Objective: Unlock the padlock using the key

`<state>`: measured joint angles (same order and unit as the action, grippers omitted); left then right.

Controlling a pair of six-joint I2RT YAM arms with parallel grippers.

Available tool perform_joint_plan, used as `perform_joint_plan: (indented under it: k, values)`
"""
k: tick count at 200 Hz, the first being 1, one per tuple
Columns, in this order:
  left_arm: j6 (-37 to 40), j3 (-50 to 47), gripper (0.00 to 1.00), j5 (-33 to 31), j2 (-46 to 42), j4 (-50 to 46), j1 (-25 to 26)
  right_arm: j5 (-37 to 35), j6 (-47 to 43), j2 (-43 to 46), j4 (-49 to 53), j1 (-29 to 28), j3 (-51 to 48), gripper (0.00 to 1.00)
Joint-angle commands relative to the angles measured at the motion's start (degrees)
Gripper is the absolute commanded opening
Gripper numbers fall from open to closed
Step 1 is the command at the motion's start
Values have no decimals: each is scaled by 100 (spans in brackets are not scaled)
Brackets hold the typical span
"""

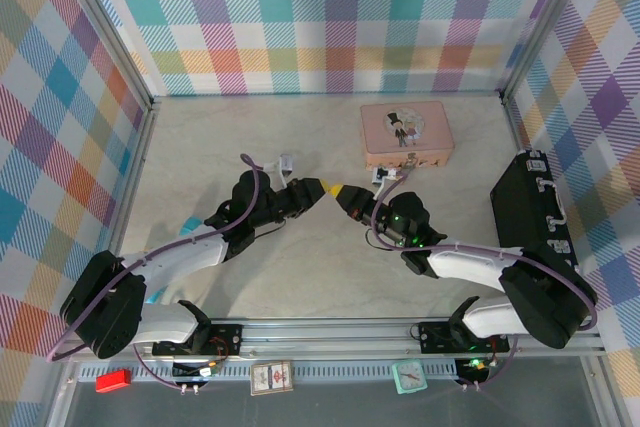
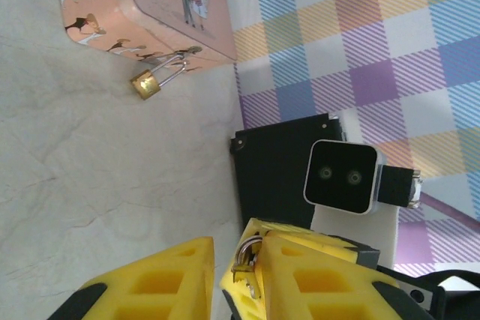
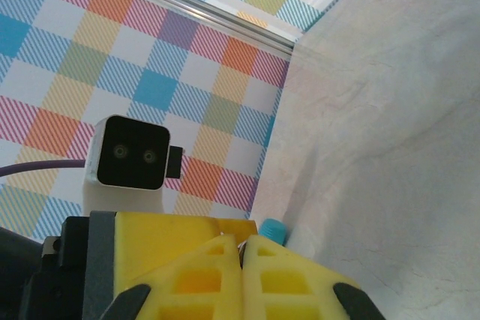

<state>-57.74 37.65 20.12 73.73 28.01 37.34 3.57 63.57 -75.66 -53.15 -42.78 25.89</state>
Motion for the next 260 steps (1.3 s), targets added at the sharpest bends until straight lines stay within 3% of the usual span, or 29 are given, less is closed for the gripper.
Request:
perform_joint_plan:
  k: [1, 30, 160, 236, 248, 260]
  values:
    - [-221, -78, 23, 68, -55, 445, -16, -59, -117, 49, -355, -46, -49, 0]
    - [-171, -216, 26, -245, -313, 361, -51, -34, -104, 69, -349, -46, -40, 0]
    - [-278, -57, 16, 77, -10, 729, -69, 135, 63, -10, -539, -63, -23, 0]
    - [-155, -13, 0, 168, -18, 731, -69, 64, 153, -34, -315, -72, 3, 0]
    - [135, 57, 0, 88, -159, 356, -71, -52, 176, 68, 1, -64, 13, 17]
    - [738, 285, 0, -102, -399, -535, -71, -206, 121, 200, 320, -60, 13, 41]
